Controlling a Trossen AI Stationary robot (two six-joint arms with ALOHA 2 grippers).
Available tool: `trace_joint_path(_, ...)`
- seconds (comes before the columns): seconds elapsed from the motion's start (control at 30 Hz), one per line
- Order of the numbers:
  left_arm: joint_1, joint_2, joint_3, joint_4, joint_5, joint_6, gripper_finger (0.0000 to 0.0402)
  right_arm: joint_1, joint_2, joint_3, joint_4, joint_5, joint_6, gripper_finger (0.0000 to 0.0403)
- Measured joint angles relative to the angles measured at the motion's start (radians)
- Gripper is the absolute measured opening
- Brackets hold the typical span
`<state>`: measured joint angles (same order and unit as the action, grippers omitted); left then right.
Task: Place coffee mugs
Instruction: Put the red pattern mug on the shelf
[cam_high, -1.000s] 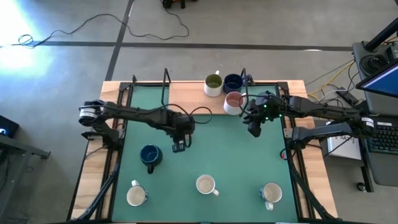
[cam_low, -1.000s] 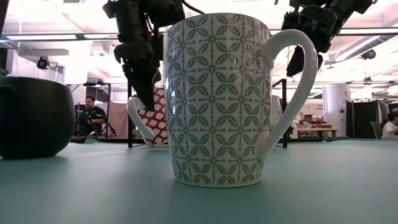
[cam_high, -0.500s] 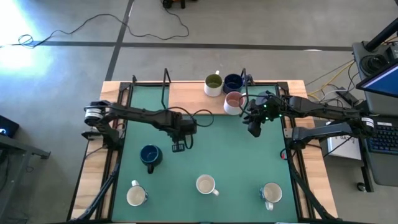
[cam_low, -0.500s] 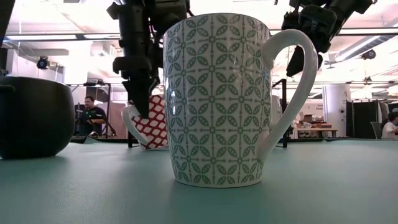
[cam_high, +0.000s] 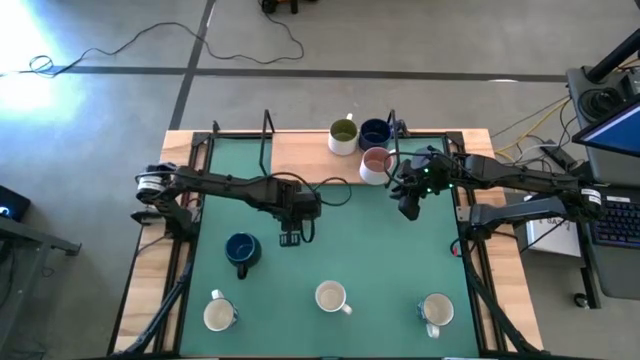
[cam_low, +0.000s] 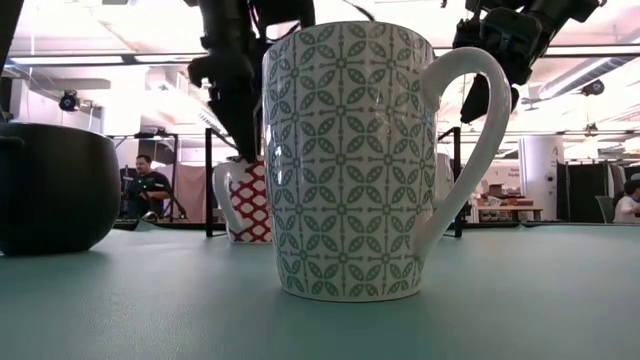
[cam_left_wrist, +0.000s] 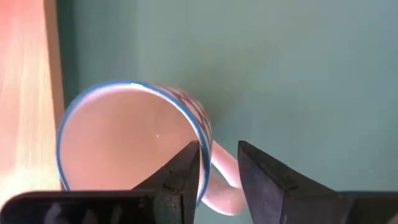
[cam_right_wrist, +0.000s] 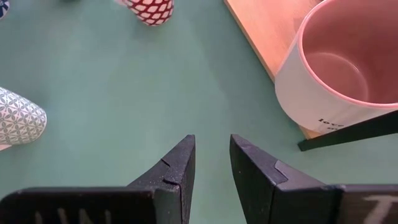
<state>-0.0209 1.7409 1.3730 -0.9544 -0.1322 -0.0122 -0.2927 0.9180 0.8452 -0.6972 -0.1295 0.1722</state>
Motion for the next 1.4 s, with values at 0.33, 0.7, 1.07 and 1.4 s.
trace_joint_path(0.33,0.0,0.007,0.014,0.072,0.038,-0.321,0.0094,0.0,0.0,0.0,0.0,0.0,0.0,0.0089)
trace_joint_path(0.7,0.015,0.058,-0.01,0.11,-0.024,-0.479,0.009,0.0,0.0,0.0,0.0,0.0,0.0,0.0089)
trace_joint_path(1.07,0.014,0.114,-0.009,0.11,0.066,-0.32,0.0014,0.0,0.0,0.0,0.0,0.0,0.0,0.0089)
trace_joint_path(1.4,0.008,0.111,0.041,0.014,0.129,0.213,0.001,0.0,0.0,0.0,0.0,0.0,0.0,0.0089)
